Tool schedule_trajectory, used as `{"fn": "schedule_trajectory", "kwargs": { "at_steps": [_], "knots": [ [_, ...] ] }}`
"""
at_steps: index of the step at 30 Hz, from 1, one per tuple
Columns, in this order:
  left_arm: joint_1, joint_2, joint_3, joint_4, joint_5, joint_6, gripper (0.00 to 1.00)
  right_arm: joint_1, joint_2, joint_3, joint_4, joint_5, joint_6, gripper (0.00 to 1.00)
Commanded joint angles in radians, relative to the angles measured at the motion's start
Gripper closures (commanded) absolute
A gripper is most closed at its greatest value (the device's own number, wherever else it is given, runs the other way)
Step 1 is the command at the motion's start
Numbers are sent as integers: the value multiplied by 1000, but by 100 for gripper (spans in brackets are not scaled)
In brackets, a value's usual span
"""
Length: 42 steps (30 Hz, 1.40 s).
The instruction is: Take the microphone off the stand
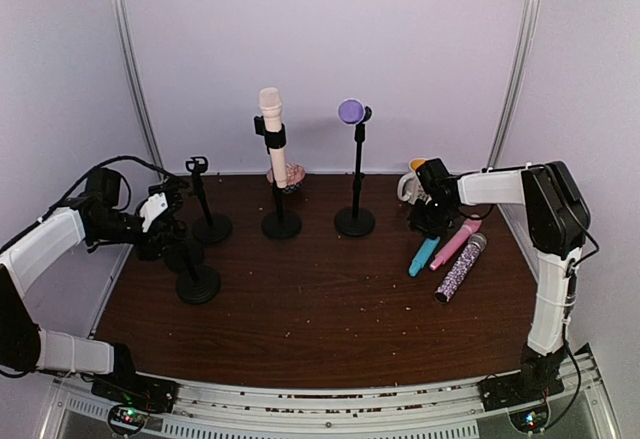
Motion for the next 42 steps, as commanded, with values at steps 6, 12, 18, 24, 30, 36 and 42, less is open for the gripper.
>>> {"fn": "schedule_trajectory", "kwargs": {
  "at_steps": [6,12,18,24,30,36,42],
  "knots": [
    [12,-21,76,-53,47,-26,2,62,-229,-65,129,79,-90,42],
    [12,-63,157,-170,110,-75,2,180,-384,-101,275,232,-346,24],
    [12,-50,272,-296,151,-132,2,345,-478,-103,406,358,-657,1],
    [12,-38,338,-324,186,-217,2,394,-433,20,390,417,-775,0],
    [11,-43,388,-370,203,-236,2,487,-415,37,538,560,-990,1],
    [12,-51,397,-374,259,-245,2,566,-356,116,656,707,-1193,5],
    [11,-38,416,-374,285,-271,2,582,-224,308,627,861,-1296,10]
  ]
}}
